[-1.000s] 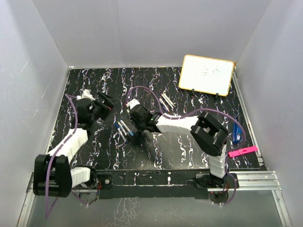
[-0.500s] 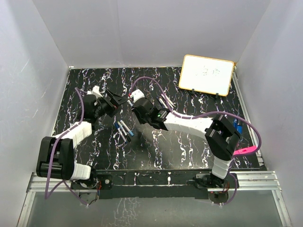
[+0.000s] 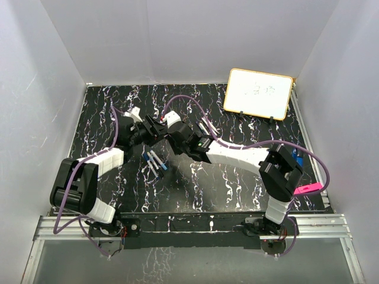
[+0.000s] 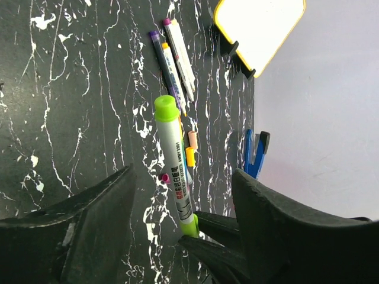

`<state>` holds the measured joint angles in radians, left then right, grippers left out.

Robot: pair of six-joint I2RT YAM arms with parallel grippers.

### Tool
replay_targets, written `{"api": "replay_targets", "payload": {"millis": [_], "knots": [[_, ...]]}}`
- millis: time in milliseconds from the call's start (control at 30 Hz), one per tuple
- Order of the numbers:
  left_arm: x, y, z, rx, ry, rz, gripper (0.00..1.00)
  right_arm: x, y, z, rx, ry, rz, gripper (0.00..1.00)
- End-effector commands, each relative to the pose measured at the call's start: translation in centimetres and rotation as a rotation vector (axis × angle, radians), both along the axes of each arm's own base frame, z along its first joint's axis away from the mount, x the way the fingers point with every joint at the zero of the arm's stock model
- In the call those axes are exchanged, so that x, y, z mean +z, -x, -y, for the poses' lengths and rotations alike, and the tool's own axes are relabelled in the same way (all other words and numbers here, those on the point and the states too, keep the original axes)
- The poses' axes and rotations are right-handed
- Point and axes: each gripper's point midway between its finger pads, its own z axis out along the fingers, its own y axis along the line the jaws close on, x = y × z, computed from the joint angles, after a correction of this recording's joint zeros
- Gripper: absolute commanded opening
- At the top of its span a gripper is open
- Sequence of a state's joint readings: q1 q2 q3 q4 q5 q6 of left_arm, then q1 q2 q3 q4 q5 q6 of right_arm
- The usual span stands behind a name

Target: Open the pen caps

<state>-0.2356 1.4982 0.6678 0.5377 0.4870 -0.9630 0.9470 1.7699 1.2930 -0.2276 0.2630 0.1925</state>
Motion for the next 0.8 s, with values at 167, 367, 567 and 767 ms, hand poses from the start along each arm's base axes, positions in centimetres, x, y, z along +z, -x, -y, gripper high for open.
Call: {"api": "replay_targets", "payload": {"millis": [167, 367, 567, 767], "knots": [[1.1, -0.3, 0.9, -0.033, -0.024, 0.061, 0.44, 4.1, -0.8, -0.5, -0.003, -0.087, 0.069, 0.04], [0.7, 0.0, 1.0, -0.047, -0.03, 0.058, 0.2, 4.5, -0.7, -0.4, -0.001, -0.099, 0.065, 0.04], [0.4, 0.3, 1.0, -0.055, -0.042, 0.053, 0.0, 5.1, -0.5, -0.4, 0.008, -0.116, 0.062, 0.12], [0.5, 0.3, 0.9, -0.059, -0.053, 0.05, 0.0, 5.0, -0.4, -0.1, 0.002, -0.113, 0.055, 0.58]]}}
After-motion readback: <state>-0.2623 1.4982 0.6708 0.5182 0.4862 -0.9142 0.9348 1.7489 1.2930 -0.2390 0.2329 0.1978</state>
